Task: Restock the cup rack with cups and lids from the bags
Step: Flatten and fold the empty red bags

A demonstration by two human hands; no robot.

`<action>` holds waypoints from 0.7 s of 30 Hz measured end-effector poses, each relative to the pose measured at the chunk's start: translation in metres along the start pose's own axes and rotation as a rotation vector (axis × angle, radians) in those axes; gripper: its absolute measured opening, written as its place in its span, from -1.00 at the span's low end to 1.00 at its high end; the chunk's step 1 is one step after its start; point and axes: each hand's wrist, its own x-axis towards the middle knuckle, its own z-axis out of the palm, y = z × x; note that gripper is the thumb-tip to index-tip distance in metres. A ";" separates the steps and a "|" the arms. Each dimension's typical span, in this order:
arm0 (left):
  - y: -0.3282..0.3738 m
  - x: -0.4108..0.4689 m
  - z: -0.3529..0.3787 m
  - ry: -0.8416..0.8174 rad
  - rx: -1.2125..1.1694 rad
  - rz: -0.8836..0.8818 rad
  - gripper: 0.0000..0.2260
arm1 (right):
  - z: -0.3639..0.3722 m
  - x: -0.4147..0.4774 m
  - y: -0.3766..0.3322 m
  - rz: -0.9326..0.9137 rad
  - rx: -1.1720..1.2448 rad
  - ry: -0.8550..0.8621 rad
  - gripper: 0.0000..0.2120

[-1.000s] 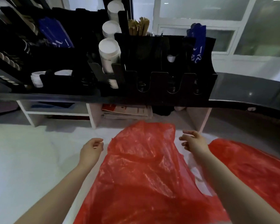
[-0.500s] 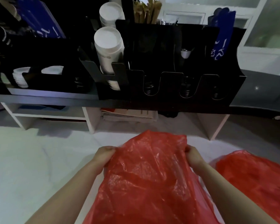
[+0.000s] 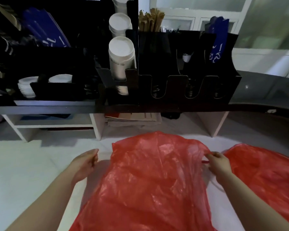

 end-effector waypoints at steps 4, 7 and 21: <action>-0.005 -0.003 -0.011 -0.012 0.203 0.003 -0.87 | 0.009 -0.019 0.004 0.095 0.157 -0.078 -0.92; -0.009 -0.007 0.007 -0.044 0.279 -0.022 -0.75 | 0.013 -0.028 0.006 0.072 0.143 -0.067 -0.99; -0.001 0.029 0.087 0.104 0.492 0.083 -0.63 | -0.014 -0.024 0.026 -0.031 0.027 0.039 -0.85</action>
